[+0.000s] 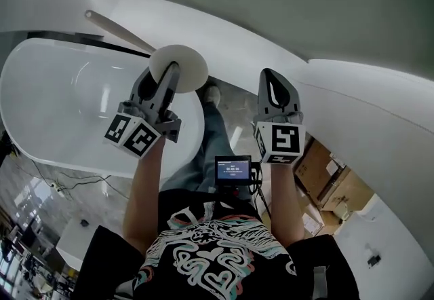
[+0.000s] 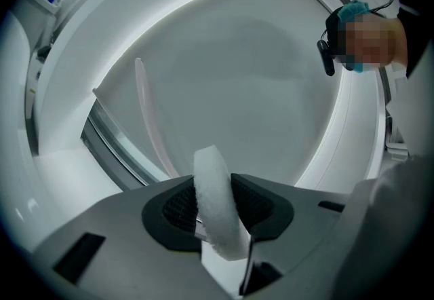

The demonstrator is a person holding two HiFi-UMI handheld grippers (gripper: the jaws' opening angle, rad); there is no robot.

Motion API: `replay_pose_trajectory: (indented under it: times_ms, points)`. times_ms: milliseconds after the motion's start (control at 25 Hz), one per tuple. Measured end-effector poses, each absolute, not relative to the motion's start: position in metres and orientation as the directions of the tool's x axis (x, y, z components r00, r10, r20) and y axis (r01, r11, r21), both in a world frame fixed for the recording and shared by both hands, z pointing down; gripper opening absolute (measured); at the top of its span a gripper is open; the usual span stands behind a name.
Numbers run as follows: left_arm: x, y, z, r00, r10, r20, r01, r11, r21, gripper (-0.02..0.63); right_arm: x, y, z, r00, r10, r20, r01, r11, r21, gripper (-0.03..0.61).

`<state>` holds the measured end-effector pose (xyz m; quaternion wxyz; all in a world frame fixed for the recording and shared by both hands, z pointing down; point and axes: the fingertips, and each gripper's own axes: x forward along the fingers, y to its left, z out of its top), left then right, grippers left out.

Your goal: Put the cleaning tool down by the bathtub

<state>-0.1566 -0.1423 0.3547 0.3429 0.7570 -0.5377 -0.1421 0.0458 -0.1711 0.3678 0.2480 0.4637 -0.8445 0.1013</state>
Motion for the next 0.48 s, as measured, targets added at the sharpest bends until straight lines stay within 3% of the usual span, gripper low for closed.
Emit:
replay_pose_trajectory:
  times_ms: [480]
  points:
    - [-0.161,-0.157,0.417,0.366,-0.909,0.2,-0.701,-0.128,0.701,0.141,0.051,-0.192,0.428,-0.428,-0.711,0.558,-0.836,0.547,0.055,0.028]
